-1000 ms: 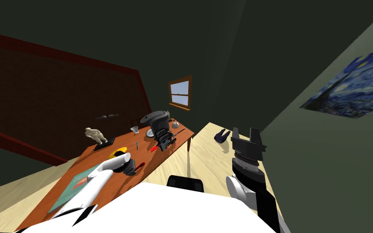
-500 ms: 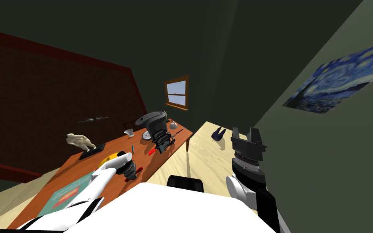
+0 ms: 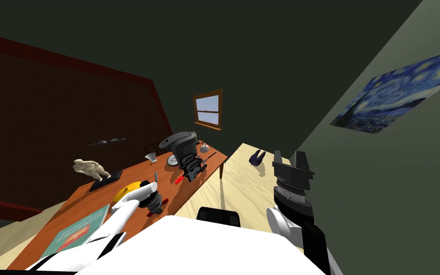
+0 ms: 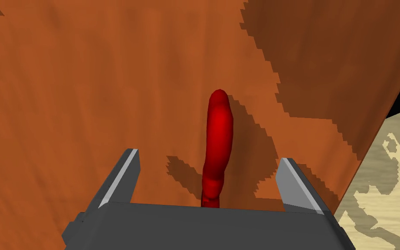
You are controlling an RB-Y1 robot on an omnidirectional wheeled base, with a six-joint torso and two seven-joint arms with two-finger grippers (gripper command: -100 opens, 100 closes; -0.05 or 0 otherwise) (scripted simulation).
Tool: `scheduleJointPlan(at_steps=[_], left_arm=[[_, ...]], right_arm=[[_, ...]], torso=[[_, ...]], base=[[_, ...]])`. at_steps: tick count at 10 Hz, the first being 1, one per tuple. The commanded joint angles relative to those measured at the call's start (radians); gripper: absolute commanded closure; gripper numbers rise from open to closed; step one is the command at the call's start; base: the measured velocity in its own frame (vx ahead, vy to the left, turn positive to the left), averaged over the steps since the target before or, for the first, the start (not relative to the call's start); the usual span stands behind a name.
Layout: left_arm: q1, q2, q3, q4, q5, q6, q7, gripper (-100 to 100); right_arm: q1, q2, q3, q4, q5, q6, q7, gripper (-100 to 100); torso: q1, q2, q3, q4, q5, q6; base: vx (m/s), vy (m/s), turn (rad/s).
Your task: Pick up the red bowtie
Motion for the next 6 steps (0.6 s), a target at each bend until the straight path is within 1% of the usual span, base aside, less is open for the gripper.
scheduleJointPlan(at_steps=[1,2,6], left_arm=[[0.000,0.000,0.000,0.000,0.000,0.000,0.000,-100],[0.000,-0.001,0.000,0.001,-0.001,-0.003,0.001,100],[0.000,-0.002,-0.001,0.002,0.000,-0.001,0.001,100]], right_arm=[[0.000,0.000,0.000,0.000,0.000,0.000,0.000,0],[0.000,0.000,0.000,0.000,0.000,0.000,0.000,0],[0.000,0.000,0.000,0.000,0.000,0.000,0.000,0]], torso=[[0.000,0.000,0.000,0.000,0.000,0.000],[-0.001,0.000,0.000,0.000,0.000,0.000],[0.001,-0.001,-0.001,0.000,0.001,0.000]], base=[[-0.001,0.017,-0.008],[0.000,0.000,0.000],[0.000,0.000,0.000]])
